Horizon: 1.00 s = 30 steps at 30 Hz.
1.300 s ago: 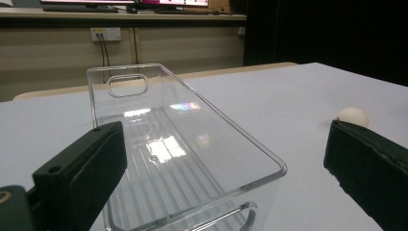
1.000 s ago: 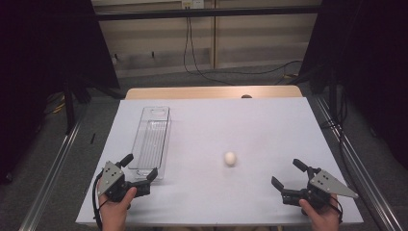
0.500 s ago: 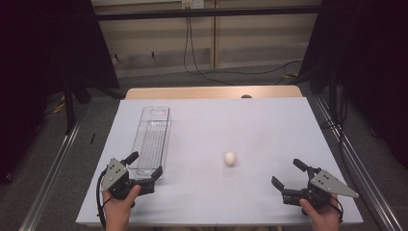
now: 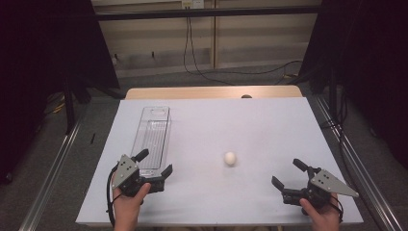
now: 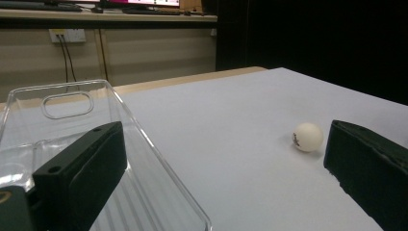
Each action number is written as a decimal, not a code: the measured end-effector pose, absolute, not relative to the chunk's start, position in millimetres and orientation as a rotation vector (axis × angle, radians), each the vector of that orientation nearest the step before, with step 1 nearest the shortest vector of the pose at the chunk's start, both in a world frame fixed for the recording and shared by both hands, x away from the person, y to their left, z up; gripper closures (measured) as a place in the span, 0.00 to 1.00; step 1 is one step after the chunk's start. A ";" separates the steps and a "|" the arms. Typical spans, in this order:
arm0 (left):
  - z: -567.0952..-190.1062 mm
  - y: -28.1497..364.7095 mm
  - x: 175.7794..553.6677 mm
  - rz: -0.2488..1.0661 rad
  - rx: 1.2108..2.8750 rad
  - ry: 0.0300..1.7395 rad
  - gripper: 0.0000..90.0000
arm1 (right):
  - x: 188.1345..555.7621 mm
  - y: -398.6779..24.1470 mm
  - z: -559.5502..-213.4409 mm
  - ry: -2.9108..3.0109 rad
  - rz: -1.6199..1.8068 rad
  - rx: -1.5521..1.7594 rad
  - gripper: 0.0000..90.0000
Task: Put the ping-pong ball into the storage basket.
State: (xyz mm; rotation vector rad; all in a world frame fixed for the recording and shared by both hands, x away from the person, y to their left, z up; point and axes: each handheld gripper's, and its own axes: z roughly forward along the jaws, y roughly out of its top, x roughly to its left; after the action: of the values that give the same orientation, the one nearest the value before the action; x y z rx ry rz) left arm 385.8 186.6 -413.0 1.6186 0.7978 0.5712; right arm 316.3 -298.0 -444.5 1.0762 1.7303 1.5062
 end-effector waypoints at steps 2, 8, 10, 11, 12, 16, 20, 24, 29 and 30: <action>-412.9 182.1 387.2 0.562 1.615 0.807 0.02 | 316.2 -298.1 -444.5 1.730 1.508 1.075 0.03; -412.5 172.4 390.7 0.553 1.633 0.784 0.02 | 316.2 -300.6 -444.0 1.724 1.505 1.069 0.03; -411.9 168.8 391.1 0.535 1.627 0.780 0.02 | 316.5 -300.6 -444.1 1.719 1.508 1.072 0.03; -411.4 167.2 391.6 0.537 1.624 0.775 0.02 | 316.2 -300.6 -444.0 1.721 1.508 1.075 0.03; -411.2 165.4 391.9 0.534 1.621 0.773 0.02 | 316.0 -300.6 -443.6 1.720 1.509 1.069 0.03; -411.2 158.6 392.5 0.529 1.632 0.766 0.02 | 315.7 -300.1 -443.4 1.725 1.508 1.070 0.03; -411.5 153.8 393.5 0.517 1.638 0.758 0.02 | 316.2 -299.6 -443.5 1.725 1.508 1.063 0.03; -412.2 150.0 394.7 0.513 1.647 0.753 0.02 | 316.1 -299.3 -443.3 1.720 1.513 1.068 0.03; -413.5 145.5 395.8 0.509 1.675 0.745 0.02 | 316.3 -299.2 -443.4 1.721 1.510 1.067 0.03; -413.9 143.1 395.8 0.502 1.662 0.750 0.02 | 316.2 -299.1 -443.2 1.722 1.510 1.067 0.03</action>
State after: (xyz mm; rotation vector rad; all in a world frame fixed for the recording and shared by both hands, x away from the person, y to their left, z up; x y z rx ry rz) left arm 395.8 143.1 -413.9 1.6617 0.7503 0.5016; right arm 316.2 -299.1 -443.2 1.0667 1.7216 1.5100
